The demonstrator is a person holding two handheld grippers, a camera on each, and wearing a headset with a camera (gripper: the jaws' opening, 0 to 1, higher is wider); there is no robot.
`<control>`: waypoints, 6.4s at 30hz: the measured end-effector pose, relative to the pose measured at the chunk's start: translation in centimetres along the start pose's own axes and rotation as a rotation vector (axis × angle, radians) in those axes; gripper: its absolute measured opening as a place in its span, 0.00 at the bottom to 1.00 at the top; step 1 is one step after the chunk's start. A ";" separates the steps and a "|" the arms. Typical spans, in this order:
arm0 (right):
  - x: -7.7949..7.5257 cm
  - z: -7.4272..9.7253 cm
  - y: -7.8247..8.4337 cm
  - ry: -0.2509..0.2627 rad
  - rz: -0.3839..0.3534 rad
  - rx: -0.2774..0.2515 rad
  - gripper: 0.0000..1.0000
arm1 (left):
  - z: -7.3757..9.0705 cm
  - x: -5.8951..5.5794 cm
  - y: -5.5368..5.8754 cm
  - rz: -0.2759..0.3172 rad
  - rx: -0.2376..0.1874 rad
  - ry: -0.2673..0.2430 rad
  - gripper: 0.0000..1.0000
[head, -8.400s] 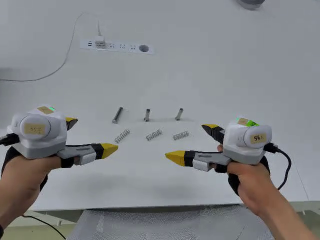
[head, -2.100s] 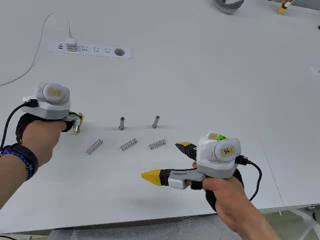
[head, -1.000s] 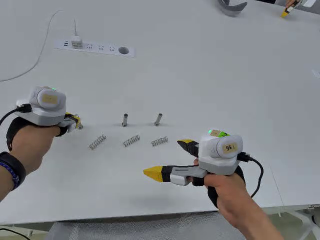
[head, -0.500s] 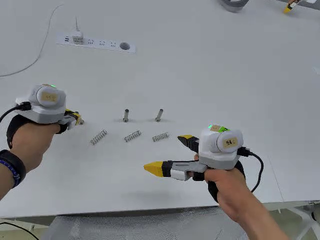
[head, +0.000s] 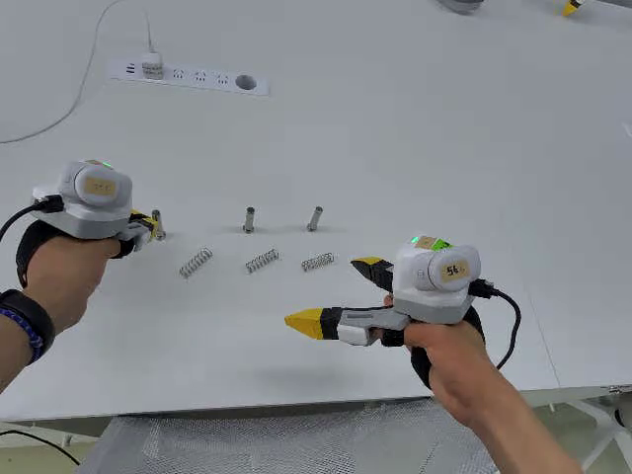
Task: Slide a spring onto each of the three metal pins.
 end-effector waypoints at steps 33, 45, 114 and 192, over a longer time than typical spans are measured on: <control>-0.3 0.4 0.3 0.011 0.003 0.006 0.90 | -1.7 -0.1 0.1 0.041 -0.007 -0.002 0.10; -0.4 0.3 0.3 0.011 -0.003 0.006 0.90 | -2.1 -0.7 -0.4 0.044 -0.024 0.004 0.08; -0.5 0.0 1.0 0.005 -0.009 0.015 0.89 | -0.4 -1.7 1.5 0.024 0.006 0.022 0.21; -1.3 0.7 1.1 0.038 -0.019 -0.001 0.91 | 5.6 -5.2 2.2 -0.033 -0.016 0.224 0.69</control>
Point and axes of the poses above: the centre of the closed fingertips' face, and the gripper's own axes: z roughly backward along the fingers, x roughly to its left, y roughly out of its underside, the point moved 5 cm from there along z, roughly backward along the fingers, and after that the axes turned 10 degrees about -x, right-handed, at the moved point
